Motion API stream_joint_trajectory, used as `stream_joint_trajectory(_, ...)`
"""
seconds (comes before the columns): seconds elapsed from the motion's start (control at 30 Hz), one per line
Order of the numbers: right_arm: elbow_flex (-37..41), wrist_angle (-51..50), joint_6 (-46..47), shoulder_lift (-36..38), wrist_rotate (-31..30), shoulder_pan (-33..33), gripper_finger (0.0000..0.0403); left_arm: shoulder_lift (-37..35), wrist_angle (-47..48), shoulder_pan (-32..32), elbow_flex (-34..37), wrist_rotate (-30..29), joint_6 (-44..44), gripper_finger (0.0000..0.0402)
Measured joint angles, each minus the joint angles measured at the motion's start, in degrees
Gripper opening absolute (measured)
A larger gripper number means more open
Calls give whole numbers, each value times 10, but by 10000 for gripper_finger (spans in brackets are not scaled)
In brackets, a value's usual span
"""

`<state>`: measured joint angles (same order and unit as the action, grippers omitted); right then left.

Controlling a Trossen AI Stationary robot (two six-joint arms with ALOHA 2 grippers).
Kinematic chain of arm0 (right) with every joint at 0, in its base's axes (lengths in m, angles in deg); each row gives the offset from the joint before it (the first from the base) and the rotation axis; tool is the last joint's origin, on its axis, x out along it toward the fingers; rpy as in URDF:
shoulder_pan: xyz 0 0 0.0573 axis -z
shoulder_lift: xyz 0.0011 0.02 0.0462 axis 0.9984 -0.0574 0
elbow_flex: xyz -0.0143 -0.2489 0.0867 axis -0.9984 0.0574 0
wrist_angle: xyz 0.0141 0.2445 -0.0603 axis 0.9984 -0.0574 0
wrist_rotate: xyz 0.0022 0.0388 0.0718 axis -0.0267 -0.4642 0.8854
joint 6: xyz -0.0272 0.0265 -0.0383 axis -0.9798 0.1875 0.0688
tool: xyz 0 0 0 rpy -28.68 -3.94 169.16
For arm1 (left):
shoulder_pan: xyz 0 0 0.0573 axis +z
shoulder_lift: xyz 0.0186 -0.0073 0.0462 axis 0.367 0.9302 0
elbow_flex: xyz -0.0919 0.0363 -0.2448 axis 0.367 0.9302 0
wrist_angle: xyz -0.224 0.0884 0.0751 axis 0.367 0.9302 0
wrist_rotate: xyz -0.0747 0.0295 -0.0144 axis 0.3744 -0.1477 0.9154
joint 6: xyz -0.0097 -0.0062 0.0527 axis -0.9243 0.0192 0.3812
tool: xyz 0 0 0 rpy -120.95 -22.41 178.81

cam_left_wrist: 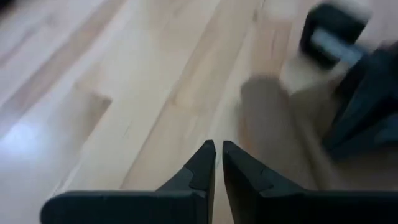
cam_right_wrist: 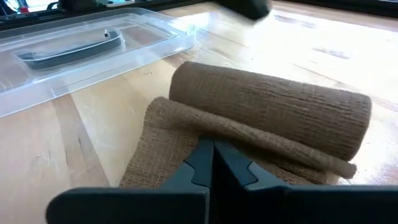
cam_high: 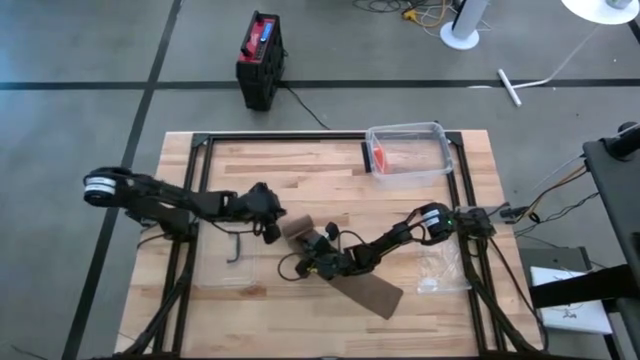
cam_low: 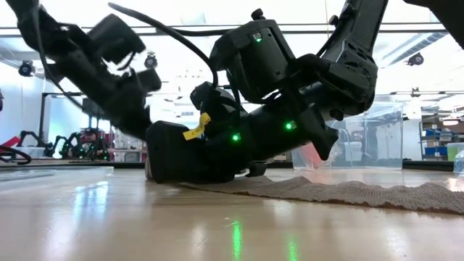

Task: Roll bandage
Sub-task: Roll the brown bandage

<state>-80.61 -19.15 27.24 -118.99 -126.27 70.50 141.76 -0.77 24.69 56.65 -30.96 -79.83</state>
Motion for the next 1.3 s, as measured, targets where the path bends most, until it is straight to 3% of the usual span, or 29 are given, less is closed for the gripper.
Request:
stream_joint_trajectory(0.23, -1, 0, -1, 0, 0, 0, 0, -36, -56, -30, 11, 13, -27, 22)
stream_joint_trajectory(0.43, -1, 0, -2, 0, 0, 0, 0, 21, -162, -60, 9, -4, -28, 22)
stream_joint_trajectory(0.6, -2, 1, -4, -1, 0, 0, 0, 75, -171, -78, -6, -10, -32, 22)
stream_joint_trajectory(1.0, -2, 0, -5, -1, 0, 0, 0, 184, -157, -104, -40, -75, 0, 22)
stream_joint_trajectory(1.3, -3, -5, -5, -1, 3, 0, 0, 195, -145, -99, -26, -185, 32, 22)
